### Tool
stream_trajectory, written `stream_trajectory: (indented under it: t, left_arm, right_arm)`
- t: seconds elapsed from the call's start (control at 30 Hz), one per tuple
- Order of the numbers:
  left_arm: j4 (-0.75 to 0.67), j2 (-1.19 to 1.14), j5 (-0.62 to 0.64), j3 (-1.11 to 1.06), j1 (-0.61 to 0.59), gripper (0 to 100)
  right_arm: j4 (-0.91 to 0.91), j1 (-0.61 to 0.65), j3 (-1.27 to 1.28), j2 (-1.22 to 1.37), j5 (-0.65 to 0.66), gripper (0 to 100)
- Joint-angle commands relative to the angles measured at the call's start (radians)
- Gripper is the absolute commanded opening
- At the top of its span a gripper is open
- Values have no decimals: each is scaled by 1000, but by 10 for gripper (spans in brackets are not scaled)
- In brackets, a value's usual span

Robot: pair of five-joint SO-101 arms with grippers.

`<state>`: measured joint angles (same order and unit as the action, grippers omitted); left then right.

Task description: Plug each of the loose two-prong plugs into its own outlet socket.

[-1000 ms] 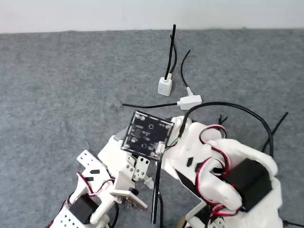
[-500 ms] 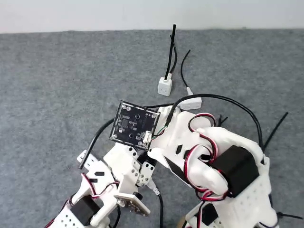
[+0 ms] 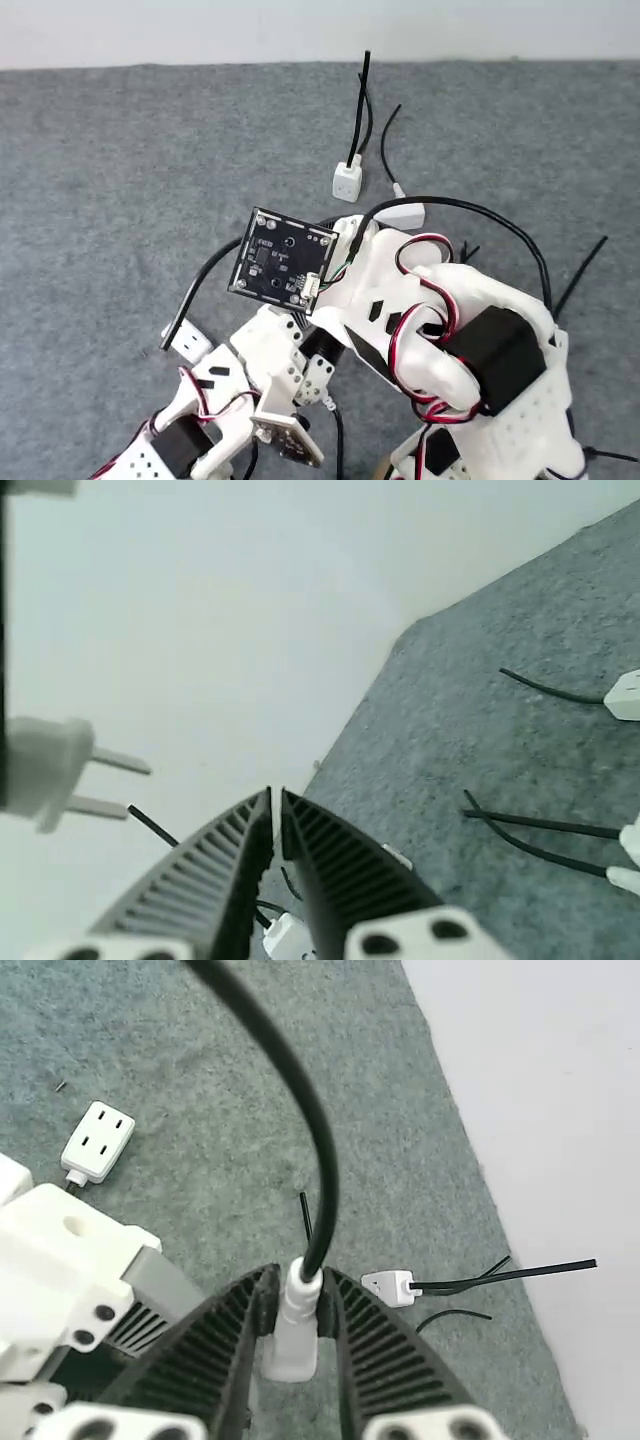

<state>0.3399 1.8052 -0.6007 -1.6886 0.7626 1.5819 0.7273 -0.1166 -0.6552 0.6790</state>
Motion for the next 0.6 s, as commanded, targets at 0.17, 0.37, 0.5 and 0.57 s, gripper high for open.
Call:
stream_trajectory:
  t: [0.17, 0.37, 0.5, 0.57]
  left_arm:
    - [0, 17, 6, 54, -25, 13]
    - [-71, 17, 11, 58, -114, 13]
    - [-69, 18, 11, 58, -123, 13]
    - [-69, 18, 11, 58, -123, 13]
  right_arm:
    - [42, 56, -52, 25, 6, 9]
    - [116, 163, -57, -10, -46, 9]
    - [139, 162, -55, -16, -48, 9]
    - [139, 160, -55, -16, -48, 9]
